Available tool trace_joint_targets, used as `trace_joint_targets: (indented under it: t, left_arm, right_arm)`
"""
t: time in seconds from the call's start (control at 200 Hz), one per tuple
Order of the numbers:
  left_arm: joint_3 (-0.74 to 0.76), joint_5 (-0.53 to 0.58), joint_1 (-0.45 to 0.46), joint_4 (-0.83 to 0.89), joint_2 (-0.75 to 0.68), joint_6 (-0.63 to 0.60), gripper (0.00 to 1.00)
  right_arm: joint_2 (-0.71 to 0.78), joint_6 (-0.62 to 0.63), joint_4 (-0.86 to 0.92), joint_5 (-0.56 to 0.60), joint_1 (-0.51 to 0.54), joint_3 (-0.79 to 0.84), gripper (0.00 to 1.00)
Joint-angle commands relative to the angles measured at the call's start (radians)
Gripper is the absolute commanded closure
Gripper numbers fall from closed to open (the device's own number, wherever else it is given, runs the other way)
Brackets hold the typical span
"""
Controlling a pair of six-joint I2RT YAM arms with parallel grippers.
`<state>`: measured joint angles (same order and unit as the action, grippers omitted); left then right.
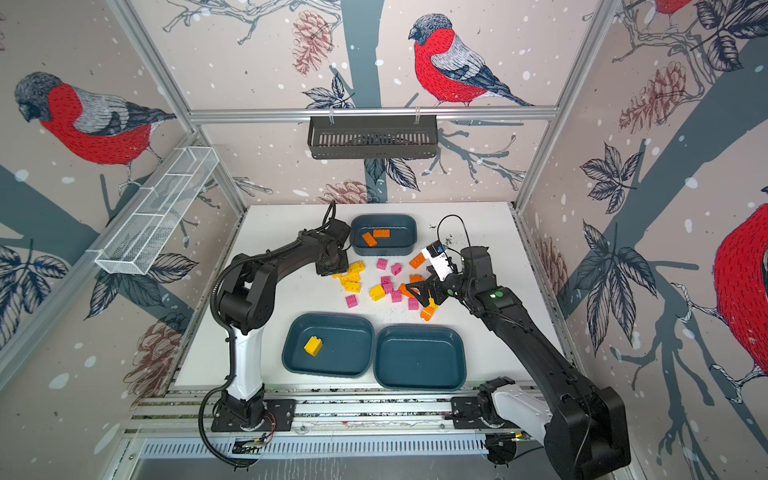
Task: Sort the legos into containers by color
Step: 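Lower the left gripper onto another yellow 2x2 brick and close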
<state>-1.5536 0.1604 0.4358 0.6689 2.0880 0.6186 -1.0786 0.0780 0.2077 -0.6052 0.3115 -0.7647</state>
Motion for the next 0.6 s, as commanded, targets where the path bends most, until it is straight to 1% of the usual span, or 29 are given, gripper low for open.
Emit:
trace_joint_targets:
  t: [0.0, 0.05, 0.12, 0.19, 0.325, 0.475, 0.595]
  left_arm:
    - [0.008, -0.003, -0.006, -0.027, -0.001, -0.020, 0.56]
    - [0.006, -0.014, -0.006, -0.031, 0.008, -0.029, 0.56]
    - [0.002, -0.009, -0.007, -0.032, 0.013, -0.032, 0.60]
    - [-0.002, -0.014, -0.008, -0.034, 0.003, -0.038, 0.65]
    - [0.001, -0.030, -0.006, -0.013, -0.033, -0.053, 0.68]
    - [0.040, -0.060, 0.000, 0.032, -0.145, -0.081, 0.68]
    - [0.068, -0.091, 0.023, 0.113, -0.250, -0.109, 0.68]
  right_arm:
    - [0.003, -0.006, -0.016, 0.000, 0.001, 0.003, 0.01]
    - [0.002, -0.006, -0.016, 0.001, 0.003, 0.001, 0.01]
    - [0.003, -0.008, -0.013, 0.002, 0.003, -0.002, 0.01]
    - [0.006, -0.010, -0.011, 0.003, 0.004, -0.004, 0.01]
    - [0.008, -0.006, -0.005, 0.003, 0.006, -0.004, 0.01]
    - [0.006, 0.002, 0.000, 0.007, 0.005, -0.008, 0.01]
    - [-0.001, 0.009, 0.005, 0.004, 0.005, -0.016, 0.01]
